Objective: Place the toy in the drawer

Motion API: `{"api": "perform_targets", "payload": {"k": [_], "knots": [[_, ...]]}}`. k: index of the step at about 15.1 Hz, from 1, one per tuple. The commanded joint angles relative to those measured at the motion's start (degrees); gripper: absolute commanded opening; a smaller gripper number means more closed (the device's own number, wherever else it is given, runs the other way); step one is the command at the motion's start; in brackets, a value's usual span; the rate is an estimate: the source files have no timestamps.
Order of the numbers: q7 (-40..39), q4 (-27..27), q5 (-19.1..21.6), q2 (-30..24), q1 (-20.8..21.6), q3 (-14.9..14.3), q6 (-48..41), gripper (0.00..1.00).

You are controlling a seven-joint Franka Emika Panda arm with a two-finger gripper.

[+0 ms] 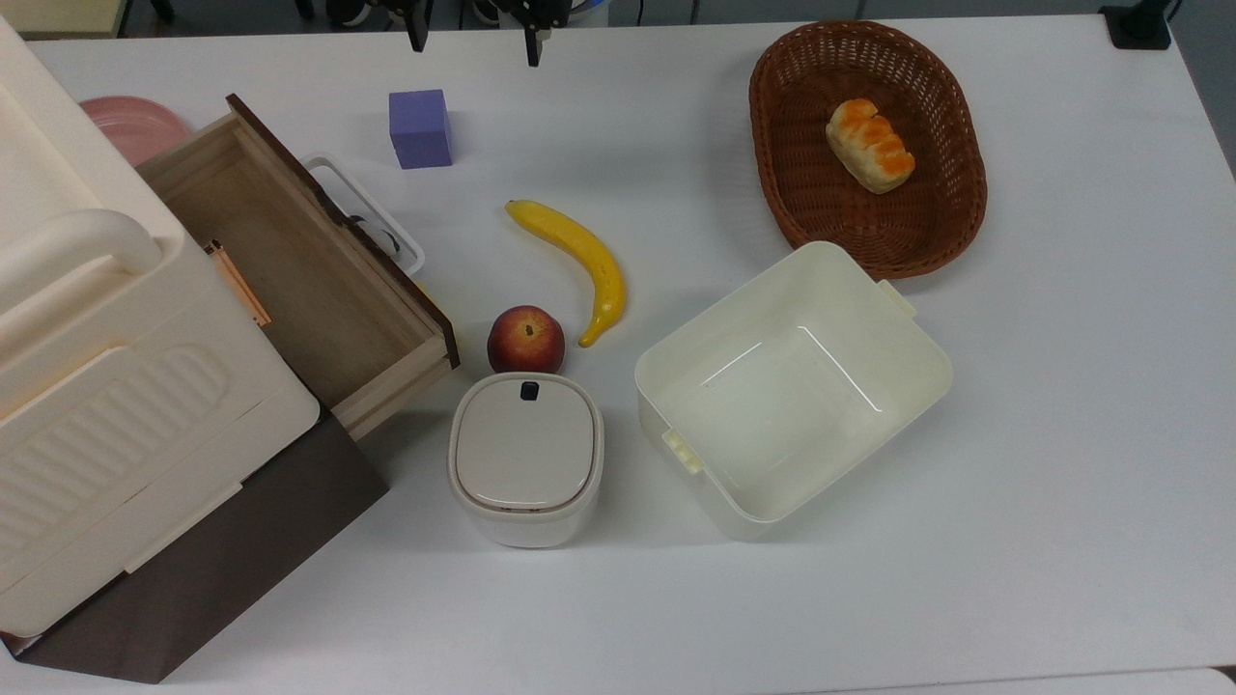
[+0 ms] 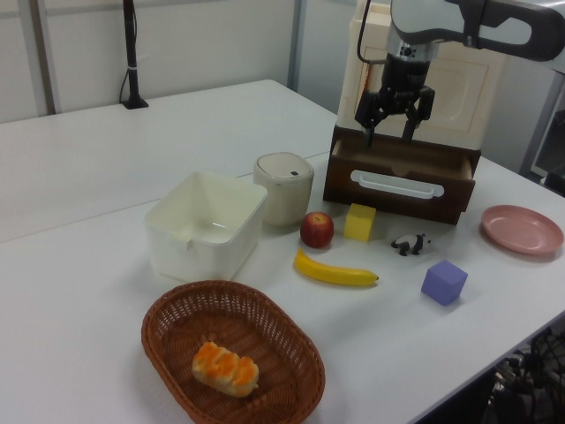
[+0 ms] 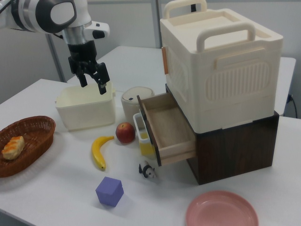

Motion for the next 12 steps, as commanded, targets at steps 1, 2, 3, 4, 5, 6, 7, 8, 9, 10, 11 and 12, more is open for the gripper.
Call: {"api": "perform_targets", "payload": {"k": [1,2,3,4,5,6,7,8,9,10,11,12], "knots": [[-5.7,-1.5,1.9,-1.4,0.6,-1.0,0.8,1.0],[-5.5,-1.6,2.0,-1.4,0.7,-1.0,0.7,1.0],[-5.3,-1.6,2.0,-1.3,0.7,-0.9,0.7,1.0],[-5.2,-1.6,2.0,-1.3,0.7,-1.0,0.8,1.0],[-5.2,-1.6,2.1,-1.4,0.7,-0.9,0.6,1.0],[-5.1,-1.6,2.1,-1.3,0.7,-1.0,0.6,1.0],[-5.2,-1.6,2.1,-1.3,0.7,-0.9,0.6,1.0],[-5.2,-1.6,2.1,-1.3,0.7,-0.9,0.6,1.0],[-5.2,-1.6,2.1,-1.3,0.7,-0.9,0.6,1.0],[-5.2,-1.6,2.0,-1.3,0.7,-0.9,0.5,1.0],[-5.1,-1.8,2.1,-1.3,0.7,-0.9,0.5,1.0],[-5.1,-2.2,2.1,-1.4,0.8,-0.8,0.4,1.0]]}}
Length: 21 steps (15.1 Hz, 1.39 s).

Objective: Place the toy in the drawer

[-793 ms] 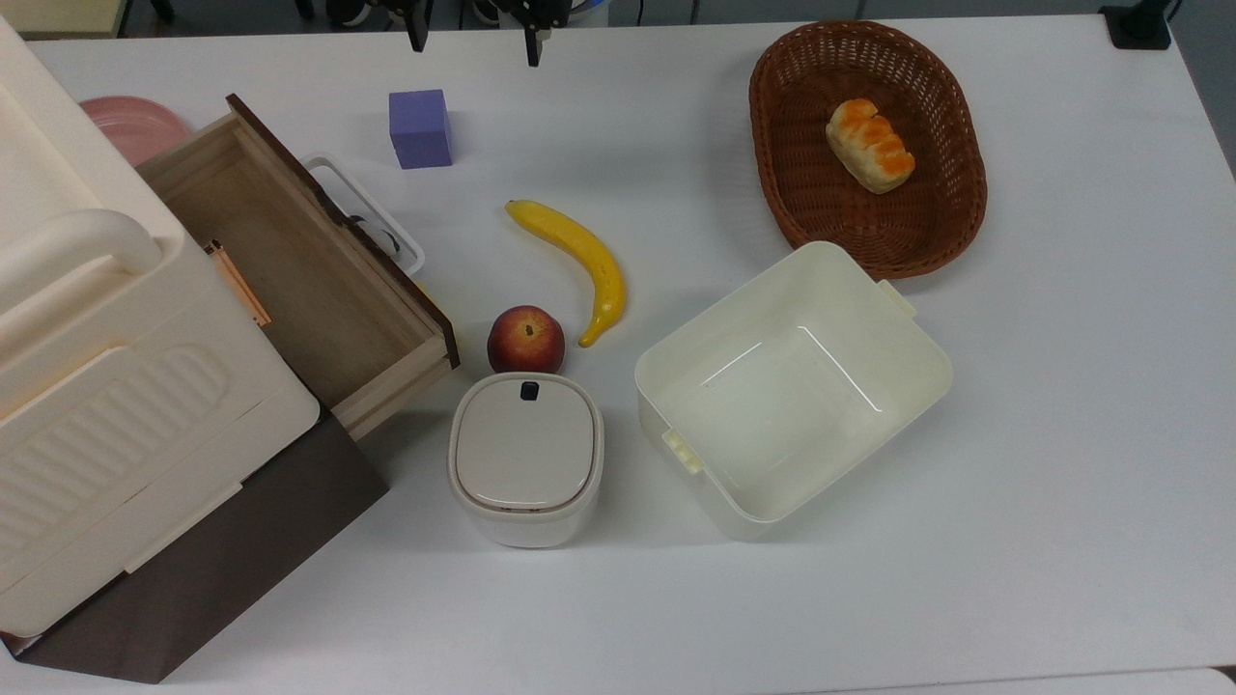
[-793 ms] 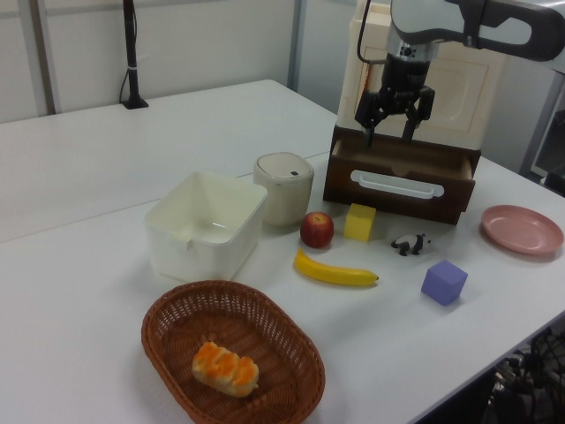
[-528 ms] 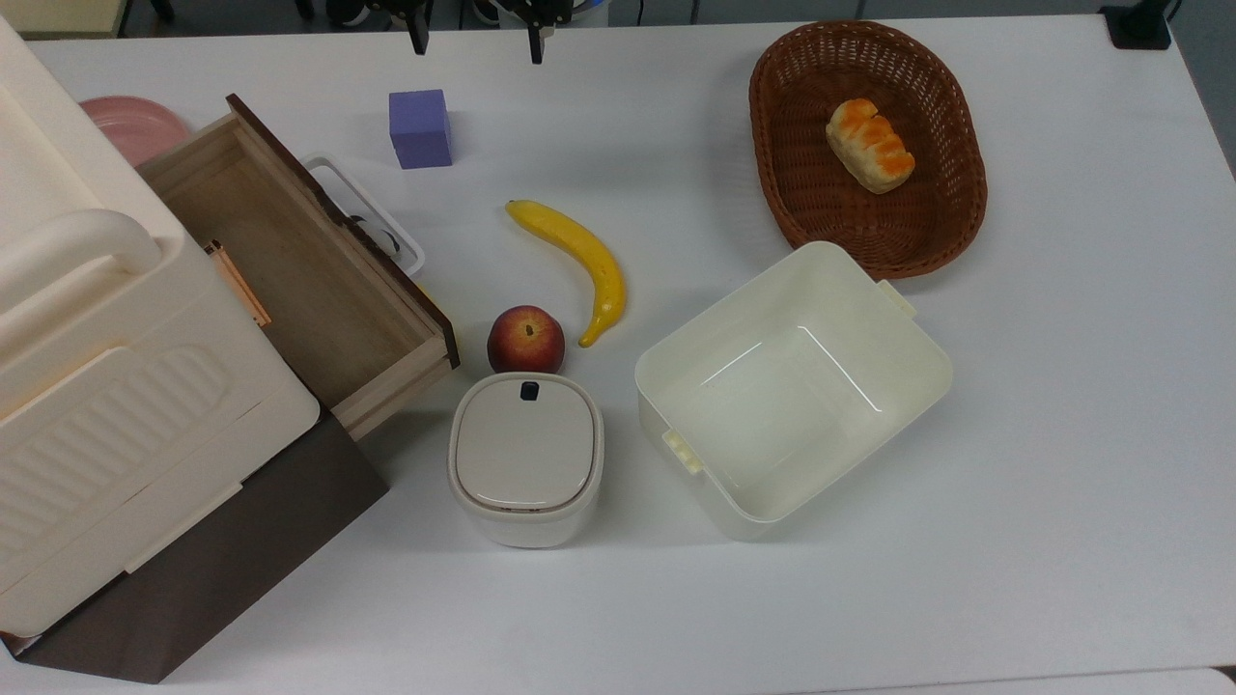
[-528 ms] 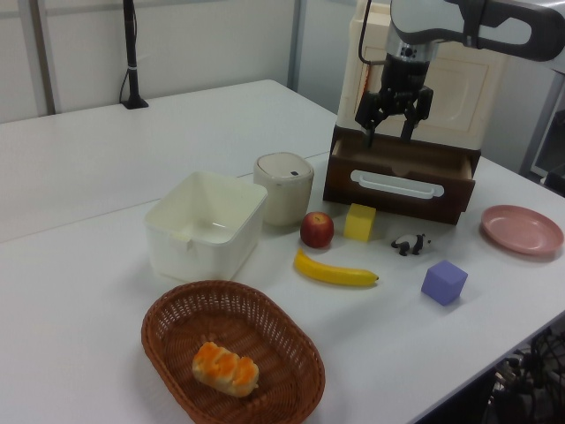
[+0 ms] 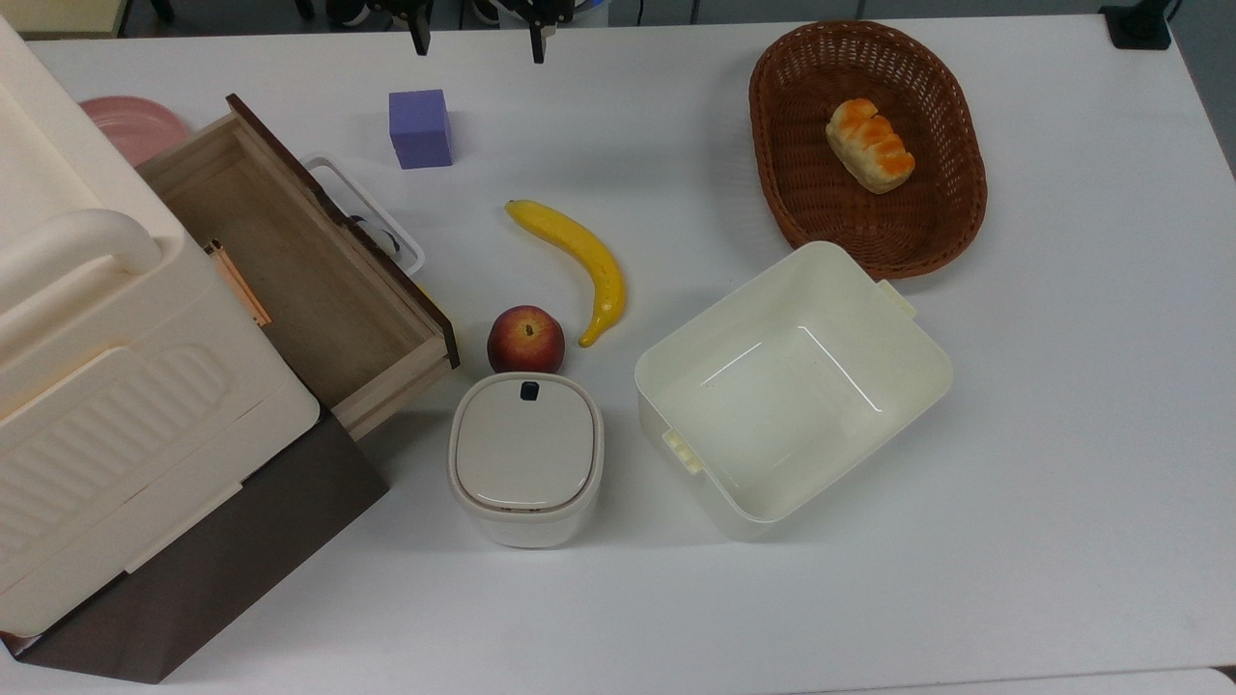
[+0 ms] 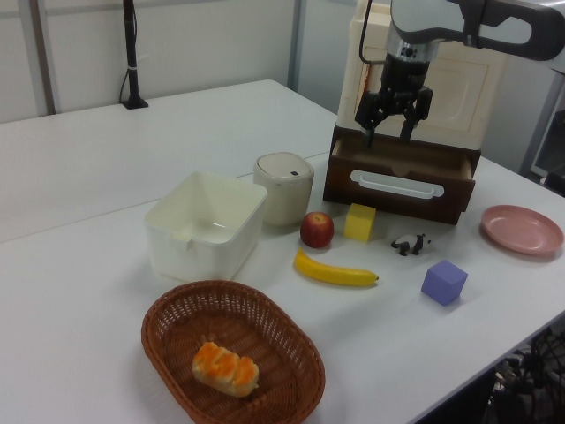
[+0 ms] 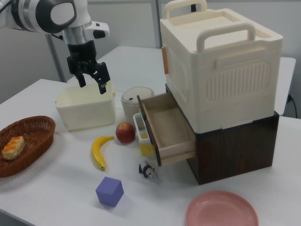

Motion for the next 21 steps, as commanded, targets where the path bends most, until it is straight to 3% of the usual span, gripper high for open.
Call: {"api": "perform_targets", "payload": {"k": [1,6,9,13,15,17,21], "knots": [[-1.3,-3.3,1.4,-2.0,0.7,-0.6,0.5,1.0],[1.9,-11.5,1.8,-8.7,0.8,-0.6,2.3,1.0],[7.9,-17.6,1.9,-13.2,0.8,-0.6,7.7,1.0],[10.6,-18.7,1.6,-12.2,-1.4,-0.5,9.9,1.0],[11.9,-22.5,0.6,-12.4,-1.4,-0.5,15.4,1.0],[13.4,-27.3,-4.1,-12.5,-1.0,-0.6,21.4,1.0],[15.6,-30.5,-11.0,-11.2,-0.8,-0.5,24.6,1.0]]}}
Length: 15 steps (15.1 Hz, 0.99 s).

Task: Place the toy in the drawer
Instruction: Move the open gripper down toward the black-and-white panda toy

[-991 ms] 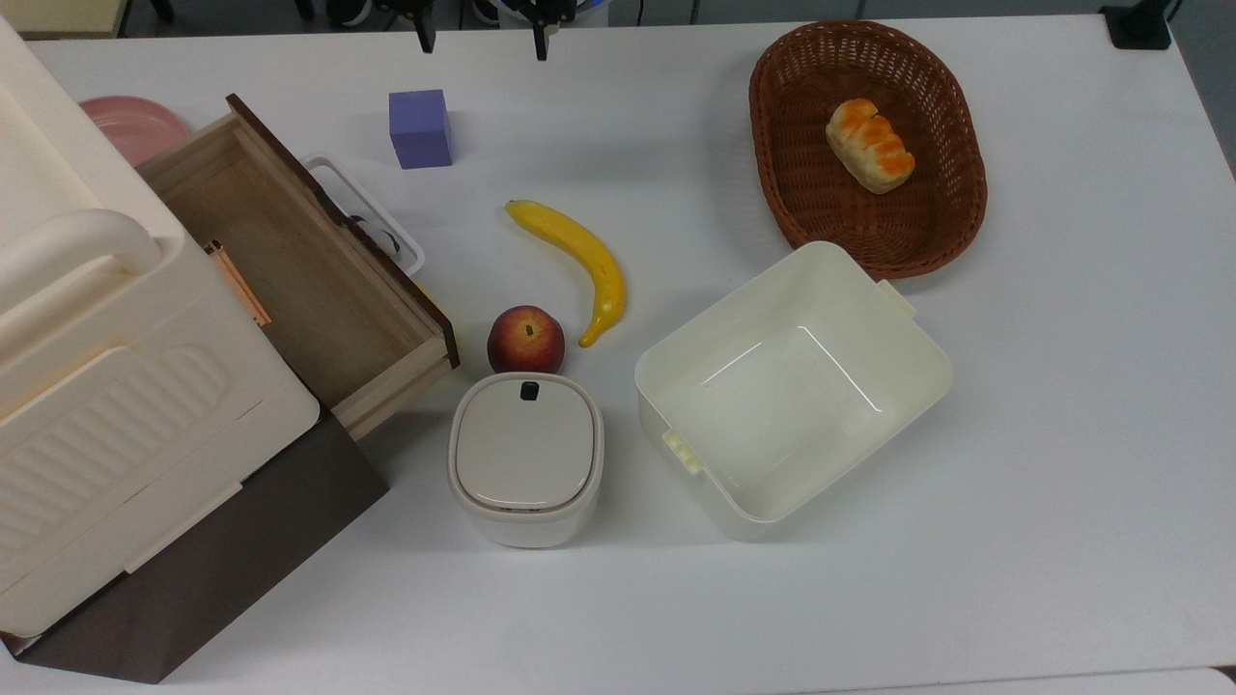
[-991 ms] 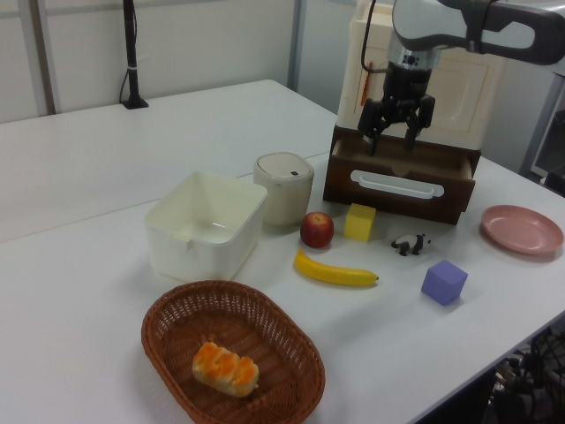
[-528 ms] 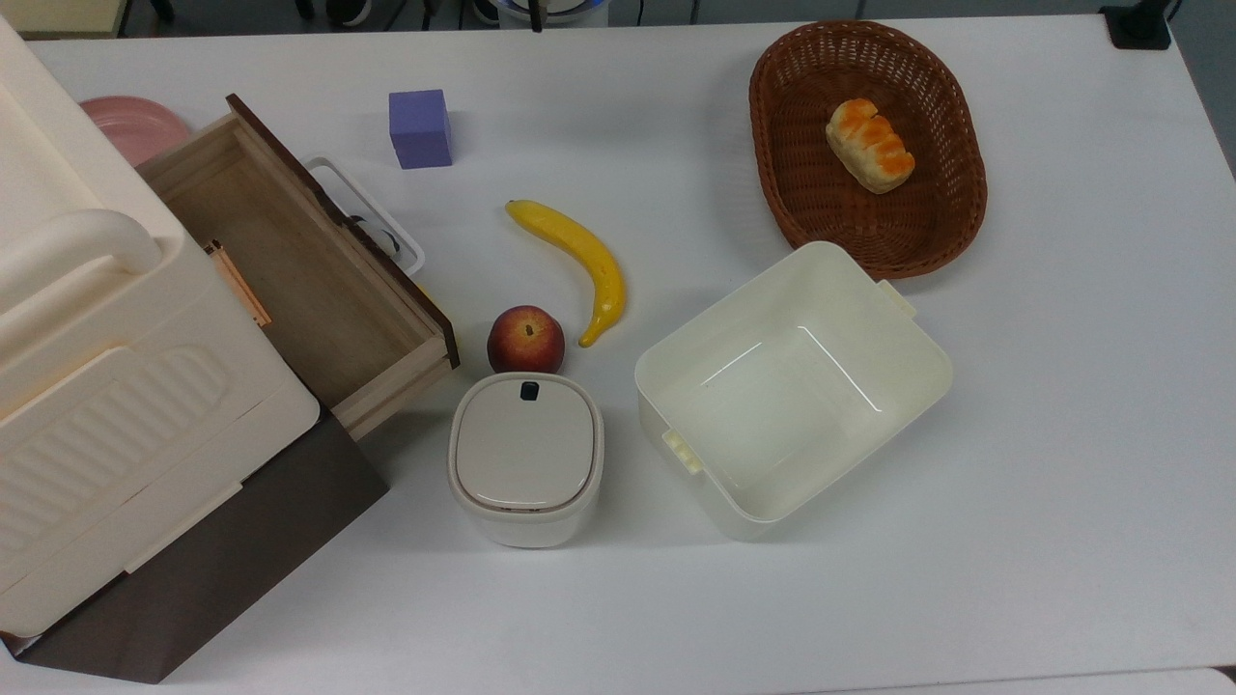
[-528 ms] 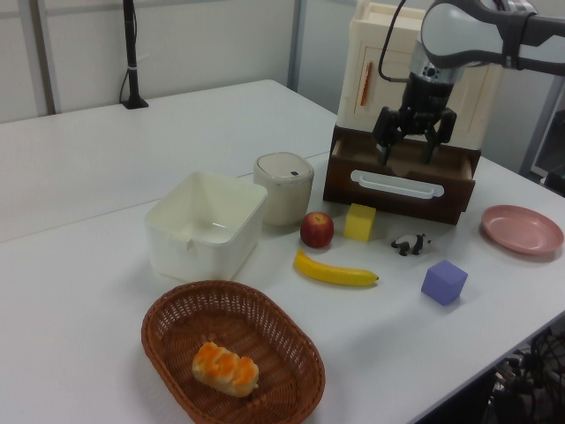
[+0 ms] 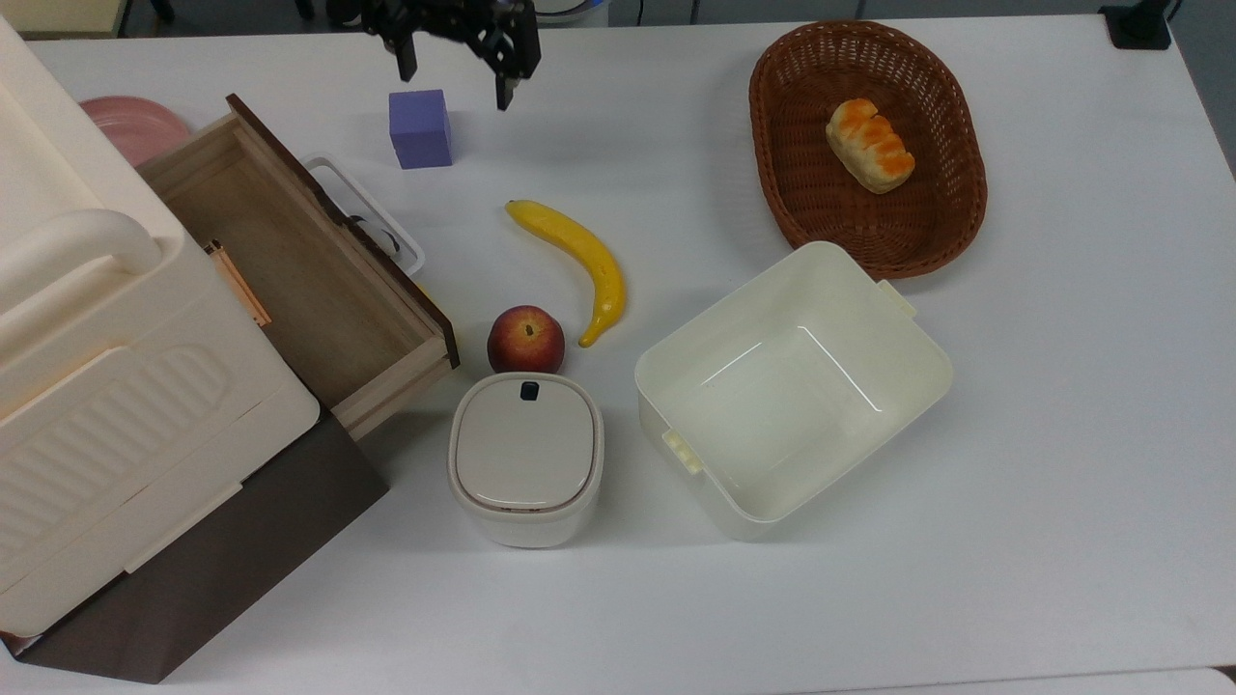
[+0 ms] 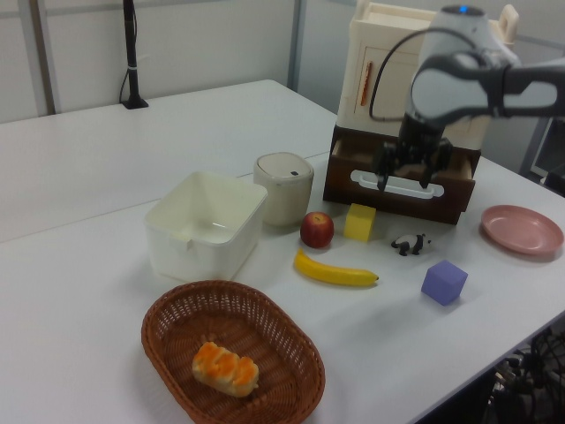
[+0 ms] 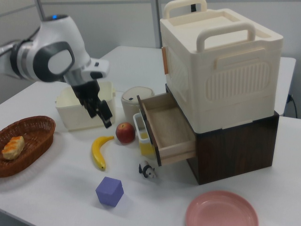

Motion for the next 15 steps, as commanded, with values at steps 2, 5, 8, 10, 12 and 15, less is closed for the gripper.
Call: {"api": "perform_targets", "payload": {"k": [2,5,8,10,12,15], "knots": [[2.1,-3.5,-5.3,0.3,0.6,-0.1,2.5,1.0],[2.1,-3.6,-7.3,2.3,0.5,-0.1,2.6,1.0],[2.1,-3.4,-8.3,5.0,-0.8,-0.2,4.3,1.0],[-5.3,-3.2,-11.6,6.8,-1.1,-0.5,5.0,1.0],[-12.0,-3.2,-11.8,7.6,-1.9,-0.8,5.2,1.0],[-12.3,-3.4,-11.9,9.1,-2.3,-0.8,9.2,1.0]]}}
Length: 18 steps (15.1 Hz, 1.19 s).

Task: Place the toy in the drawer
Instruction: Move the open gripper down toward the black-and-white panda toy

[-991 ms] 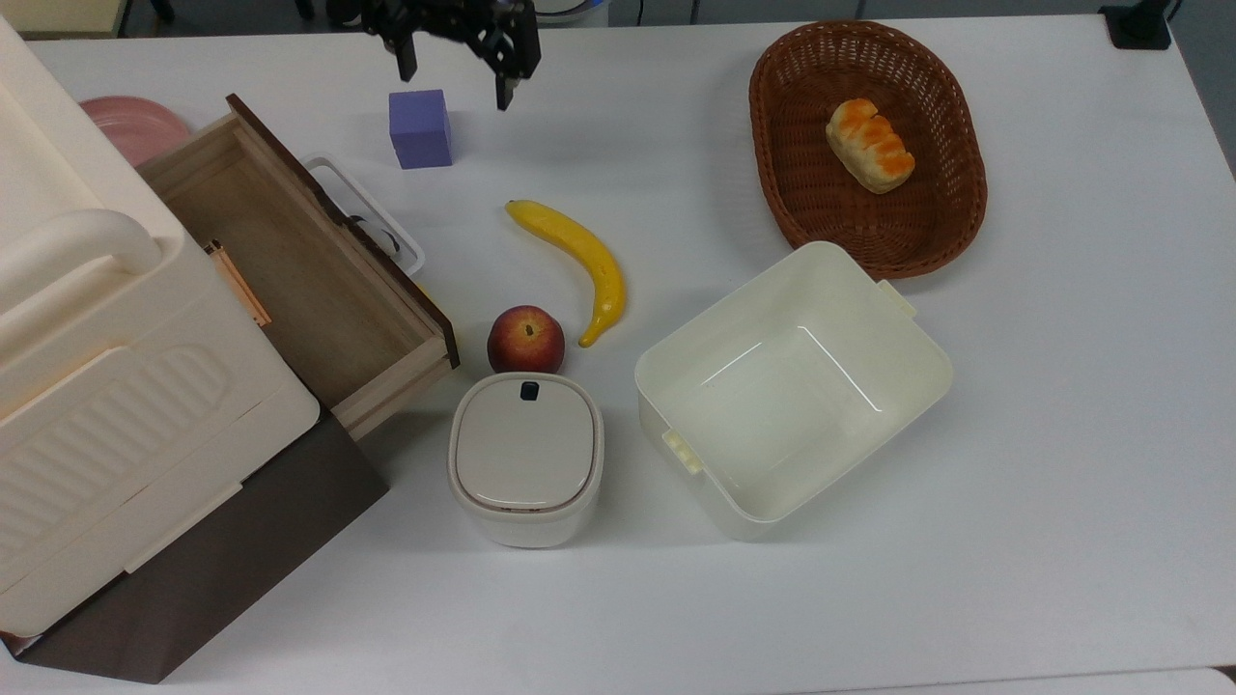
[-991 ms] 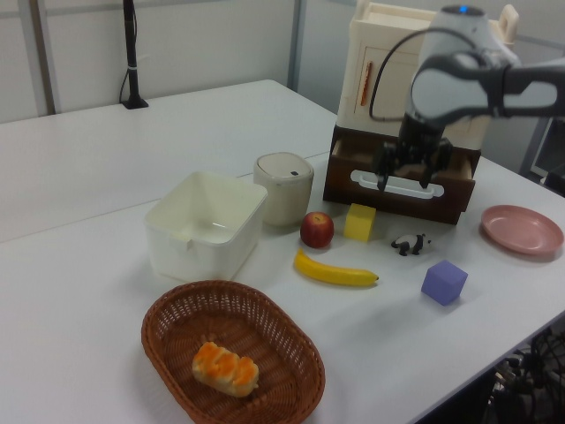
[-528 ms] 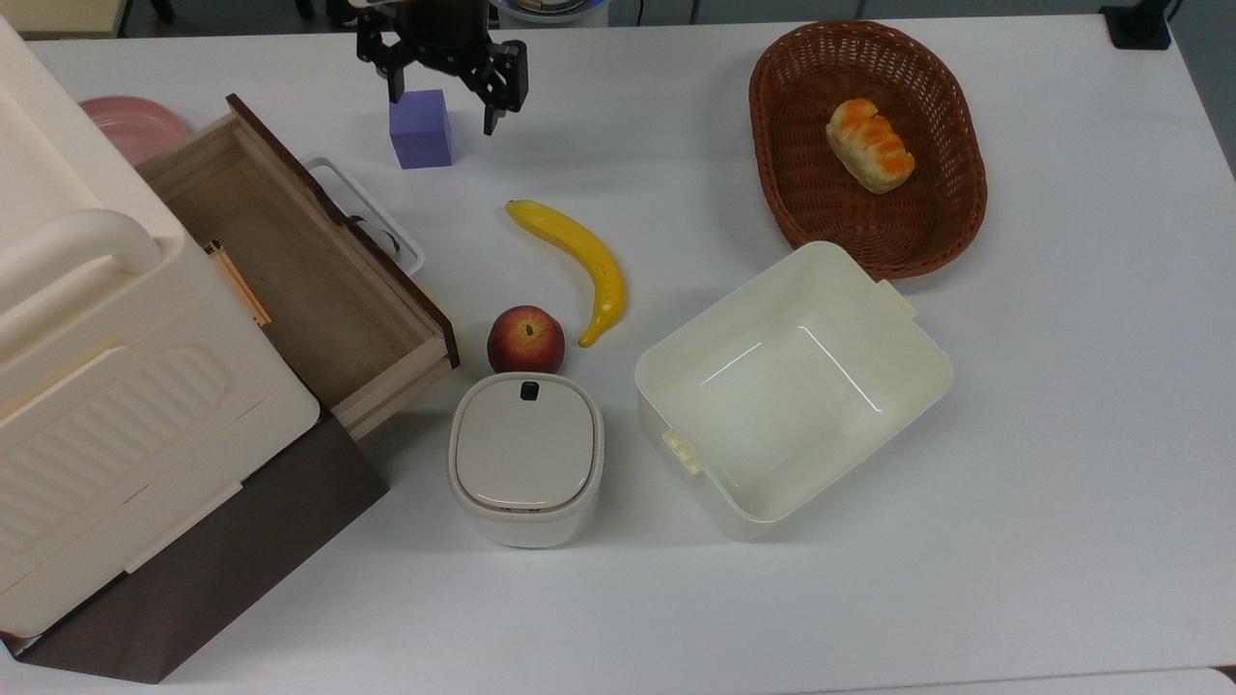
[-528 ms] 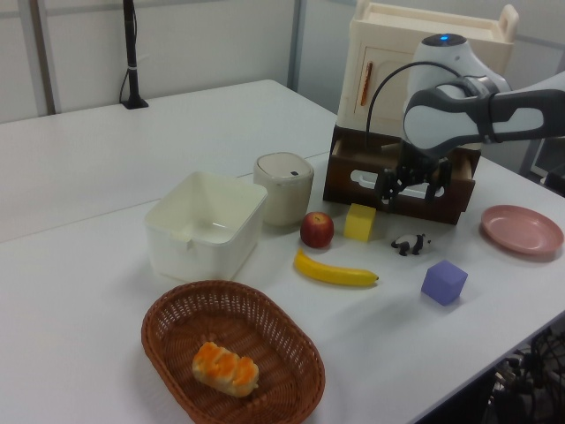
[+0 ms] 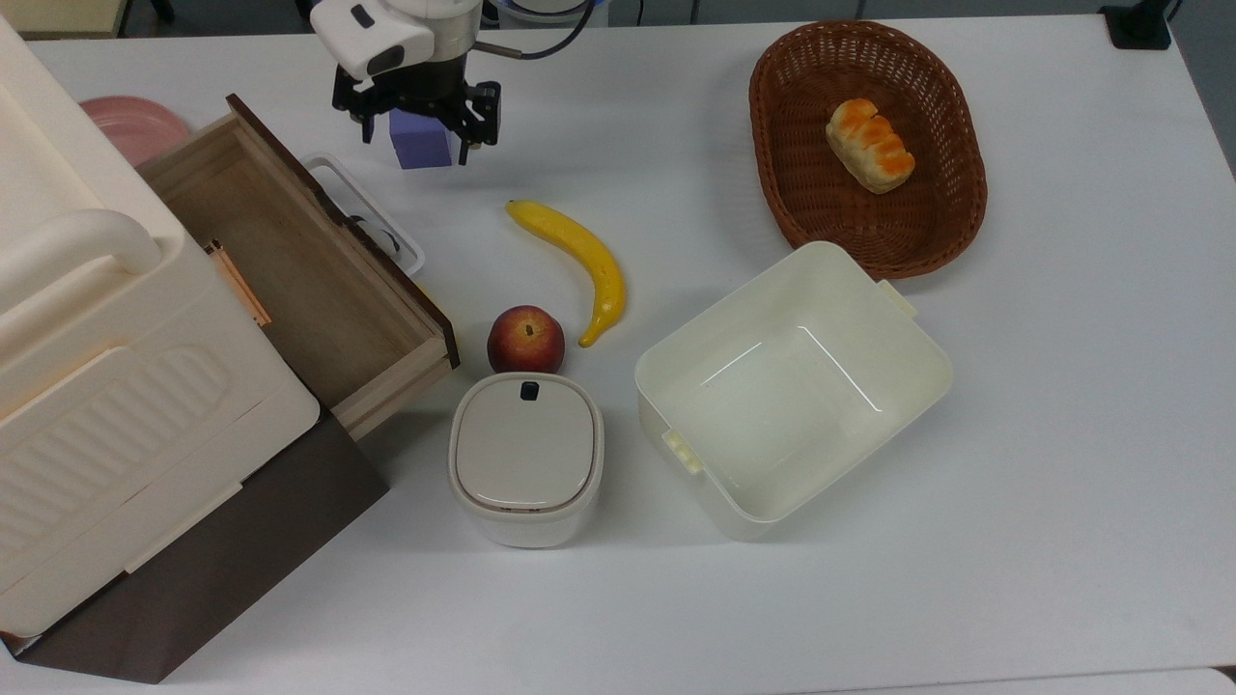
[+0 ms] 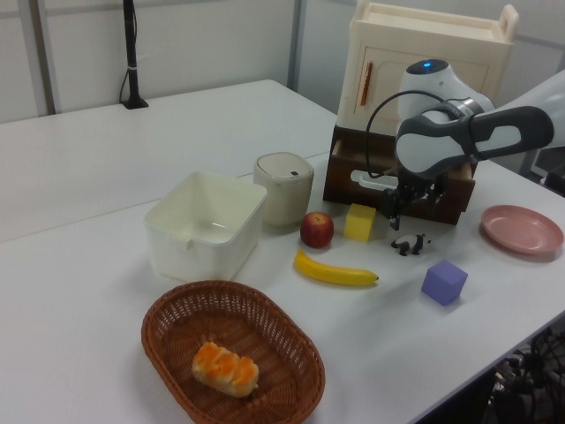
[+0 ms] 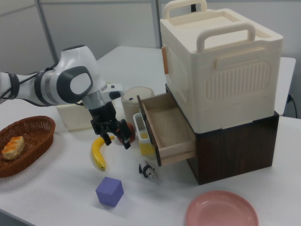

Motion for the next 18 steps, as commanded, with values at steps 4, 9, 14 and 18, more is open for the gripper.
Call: {"api": "perform_targets", "payload": {"k": [4,9,14,18], "knots": [[-7.1,-0.6,-1.9,3.0,-0.6,-0.7,5.4,1.0],[-8.5,-0.8,-2.8,5.0,-1.2,-0.7,7.2,1.0],[-9.6,-0.8,-2.9,5.8,-1.3,-0.7,7.3,1.0],[-9.7,-0.9,-2.9,6.2,-1.6,-0.7,9.0,1.0]]}}
